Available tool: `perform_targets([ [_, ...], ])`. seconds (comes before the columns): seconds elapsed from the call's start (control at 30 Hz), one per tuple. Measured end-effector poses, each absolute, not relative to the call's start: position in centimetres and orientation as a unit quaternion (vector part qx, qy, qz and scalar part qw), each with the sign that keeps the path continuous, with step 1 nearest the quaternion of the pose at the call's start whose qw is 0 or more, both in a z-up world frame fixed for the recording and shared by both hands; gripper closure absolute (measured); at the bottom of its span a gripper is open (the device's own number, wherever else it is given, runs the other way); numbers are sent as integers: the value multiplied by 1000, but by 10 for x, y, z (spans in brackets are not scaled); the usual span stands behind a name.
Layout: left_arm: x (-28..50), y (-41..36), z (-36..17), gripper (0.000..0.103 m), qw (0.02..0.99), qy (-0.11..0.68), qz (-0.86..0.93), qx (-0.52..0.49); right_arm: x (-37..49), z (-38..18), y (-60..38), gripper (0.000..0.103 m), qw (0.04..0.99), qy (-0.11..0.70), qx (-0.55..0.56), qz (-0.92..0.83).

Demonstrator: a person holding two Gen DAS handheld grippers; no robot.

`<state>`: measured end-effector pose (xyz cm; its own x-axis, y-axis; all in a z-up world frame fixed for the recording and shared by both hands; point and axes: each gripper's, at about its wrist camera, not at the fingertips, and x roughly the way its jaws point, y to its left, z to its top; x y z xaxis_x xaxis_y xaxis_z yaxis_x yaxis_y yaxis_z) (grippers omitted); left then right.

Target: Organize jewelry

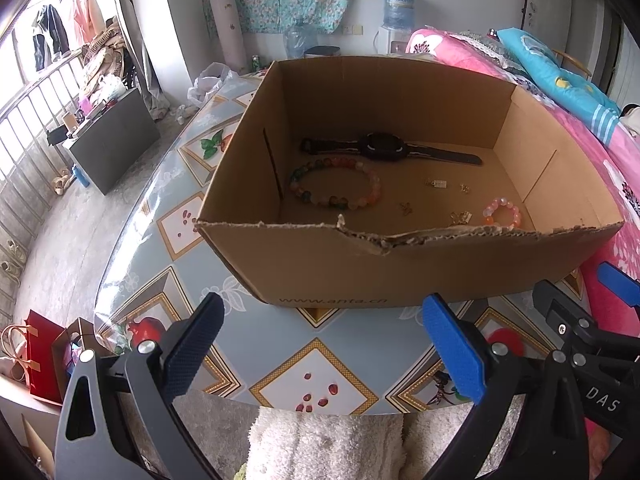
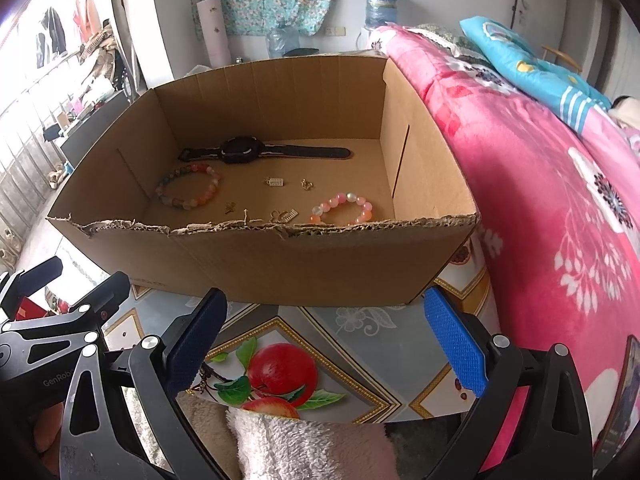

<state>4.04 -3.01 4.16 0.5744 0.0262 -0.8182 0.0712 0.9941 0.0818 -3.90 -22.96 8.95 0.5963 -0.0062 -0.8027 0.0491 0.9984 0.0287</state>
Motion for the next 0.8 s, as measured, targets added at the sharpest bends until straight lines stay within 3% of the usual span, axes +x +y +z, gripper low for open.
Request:
perform_targets([
  [0.8,46,-29,35,6,878,475,-19,46,-37,88,-229,8,890,456,18,-19],
])
